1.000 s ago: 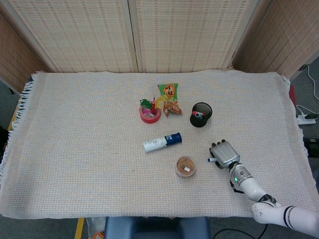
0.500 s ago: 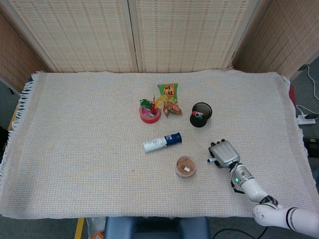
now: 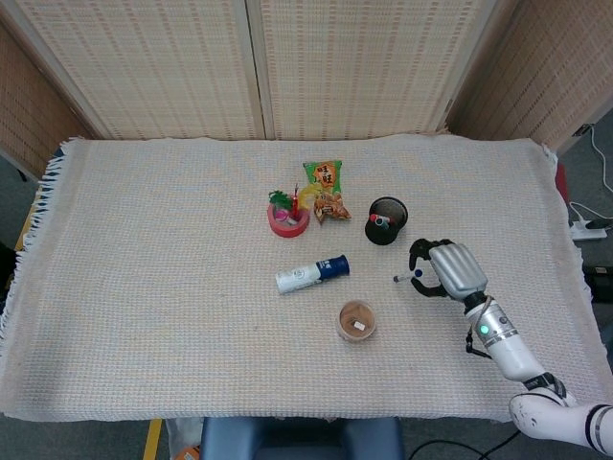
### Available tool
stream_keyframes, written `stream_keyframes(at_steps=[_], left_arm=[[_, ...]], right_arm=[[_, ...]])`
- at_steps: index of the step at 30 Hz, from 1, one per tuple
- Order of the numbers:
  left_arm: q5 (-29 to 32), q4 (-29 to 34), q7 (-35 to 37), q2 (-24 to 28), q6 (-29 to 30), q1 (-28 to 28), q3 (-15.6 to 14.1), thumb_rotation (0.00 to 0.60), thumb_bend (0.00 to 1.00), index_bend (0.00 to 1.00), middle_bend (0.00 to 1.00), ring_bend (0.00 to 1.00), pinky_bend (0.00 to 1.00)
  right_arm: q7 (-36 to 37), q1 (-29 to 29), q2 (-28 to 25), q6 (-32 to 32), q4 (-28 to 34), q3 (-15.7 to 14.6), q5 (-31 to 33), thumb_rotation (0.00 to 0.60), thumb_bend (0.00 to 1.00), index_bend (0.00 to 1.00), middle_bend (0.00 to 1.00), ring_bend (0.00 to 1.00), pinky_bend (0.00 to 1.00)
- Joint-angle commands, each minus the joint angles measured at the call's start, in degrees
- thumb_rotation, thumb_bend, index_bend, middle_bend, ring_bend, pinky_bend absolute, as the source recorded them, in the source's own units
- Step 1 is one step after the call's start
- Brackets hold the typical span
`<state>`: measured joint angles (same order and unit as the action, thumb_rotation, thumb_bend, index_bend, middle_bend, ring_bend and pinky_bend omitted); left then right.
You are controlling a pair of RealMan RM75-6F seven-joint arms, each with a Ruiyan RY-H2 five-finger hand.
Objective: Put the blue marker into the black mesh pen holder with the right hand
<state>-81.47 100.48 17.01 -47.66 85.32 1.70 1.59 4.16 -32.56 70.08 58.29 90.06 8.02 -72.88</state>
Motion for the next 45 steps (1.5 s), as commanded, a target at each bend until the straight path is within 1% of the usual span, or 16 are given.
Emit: stream_keyframes(at_steps=[1, 5, 7, 13, 19, 29, 34, 45], left_arm=[[0.07, 0.05, -0.24, -0.03, -0.11, -0.05, 0.0, 0.6, 0.41, 0.21, 0.04, 0.0, 0.26], [0.1, 0.14, -0.67, -0.12, -0.12, -0.05, -0.02, 0.6, 0.41, 0.21, 0.04, 0.0, 0.26], [0.16, 0.18, -0.88, -0.15, 0.03, 0.01, 0.02, 0.6, 0.41, 0.21, 0.04, 0.0, 0.26], [0.93, -0.06, -1.38, -0.43, -0.69, -0.22, 0.11, 0.6, 0.41, 0.21, 0.04, 0.0, 0.26], [2.45, -0.66, -1.58, -0.76, -2.31, -0.72, 0.31, 0.6, 0.41, 0.21, 0.04, 0.0, 0.26], [4.39, -2.29, -0.69, -1.3, -4.2, -1.23, 0.75, 0.6, 0.41, 0.21, 0.04, 0.0, 0.26], [5.06, -2.83, -0.21, -1.44, -5.01, -1.38, 0.87, 0.6, 0.41, 0.21, 0.04, 0.0, 0.26], [4.84, -2.31, -0.3, -1.17, -4.89, -1.23, 0.88, 0.6, 0.41, 0.21, 0.04, 0.0, 0.26]], right_arm=[[20.54, 2.16, -2.79, 7.44, -3.29, 6.78, -5.06, 0.6, 0.26, 0.55, 0.32, 0.4, 0.35], [29.93, 1.43, -2.96, 7.01, -6.5, 9.7, -3.82, 0.6, 0.26, 0.56, 0.32, 0.4, 0.35], [32.45, 0.48, -2.84, 5.01, -8.82, 10.54, -2.67, 0.6, 0.26, 0.57, 0.32, 0.4, 0.35], [33.84, -3.03, -0.6, -1.05, -15.31, 11.65, 0.17, 0.6, 0.26, 0.58, 0.32, 0.4, 0.35], [35.22, -6.91, 3.81, -6.84, -22.47, 12.2, 2.19, 0.6, 0.27, 0.59, 0.32, 0.4, 0.35], [37.43, -10.92, 11.31, -11.17, -32.32, 11.12, 1.24, 0.6, 0.27, 0.59, 0.32, 0.4, 0.36], [37.59, -11.46, 13.36, -12.42, -35.63, 9.98, 0.6, 0.6, 0.27, 0.59, 0.32, 0.41, 0.37], [39.18, -11.34, 18.06, -16.68, -42.42, 6.89, -0.13, 0.6, 0.28, 0.59, 0.32, 0.41, 0.37]])
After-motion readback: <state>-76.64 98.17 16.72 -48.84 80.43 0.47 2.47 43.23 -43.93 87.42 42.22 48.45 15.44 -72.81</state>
